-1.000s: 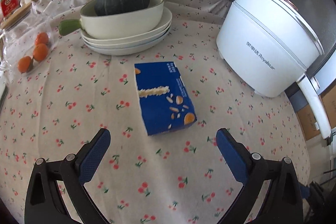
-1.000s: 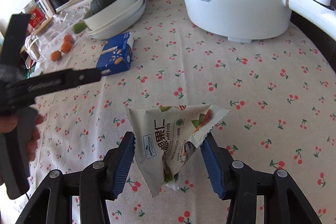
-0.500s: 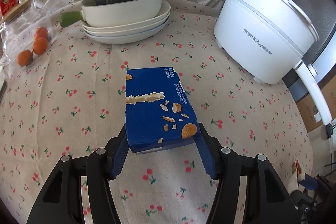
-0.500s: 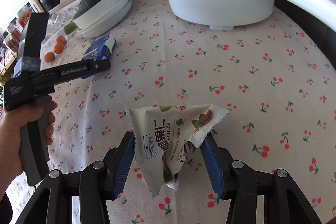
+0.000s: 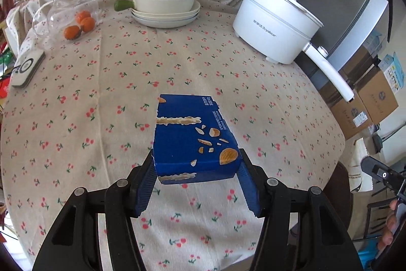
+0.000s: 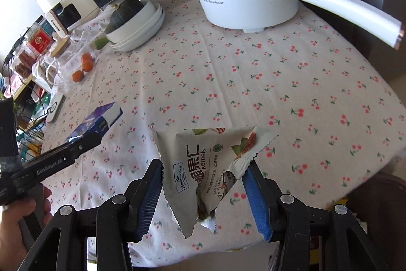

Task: Collect trash
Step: 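Carry the snack bag and blue box over the bin and open both tools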

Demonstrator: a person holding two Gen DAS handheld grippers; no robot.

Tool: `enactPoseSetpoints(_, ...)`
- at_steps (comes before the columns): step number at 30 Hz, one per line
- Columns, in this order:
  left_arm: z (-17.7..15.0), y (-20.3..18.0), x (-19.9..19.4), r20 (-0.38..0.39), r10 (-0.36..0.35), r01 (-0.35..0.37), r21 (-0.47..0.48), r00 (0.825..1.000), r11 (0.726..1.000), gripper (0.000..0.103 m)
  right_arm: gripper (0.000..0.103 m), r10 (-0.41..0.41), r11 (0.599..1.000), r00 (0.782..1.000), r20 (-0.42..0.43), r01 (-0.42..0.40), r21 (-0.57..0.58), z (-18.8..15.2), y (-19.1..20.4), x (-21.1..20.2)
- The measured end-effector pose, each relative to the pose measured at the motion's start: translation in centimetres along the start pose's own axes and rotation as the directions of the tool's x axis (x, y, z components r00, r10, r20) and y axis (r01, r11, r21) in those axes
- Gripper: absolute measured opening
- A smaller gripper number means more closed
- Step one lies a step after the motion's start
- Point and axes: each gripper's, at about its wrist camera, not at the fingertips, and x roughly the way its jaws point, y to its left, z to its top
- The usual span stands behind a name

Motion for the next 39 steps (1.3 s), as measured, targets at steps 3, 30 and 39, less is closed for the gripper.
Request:
enactPoseSetpoints(3,-1.5,-0.1,-1.6,-0.002,-0.018,0.018,0.005,1.0,1.0,0.062,0.056,-0.023,1.0,1.0,0.015,0.023,-0.006,-1.6,0.7,-1.8)
enactPoseSetpoints(30,-10.7,-17.6,-1.4,-0.229,-0.294,0.353,0.285,0.928,0.891,0.063,0.056,-0.121,0.935,0.993,0.001,0.114,0.335,-11.8,-12.5,-9.4)
enactPoseSetpoints(39,-12.6,-23.6,2.1,-0.299,-0.318,0.412,0.339,0.9,0.846,0.063,0.056,-0.151,0.911,0.988,-0.032,0.152,0.382,-12.4,-16.6,-9.9)
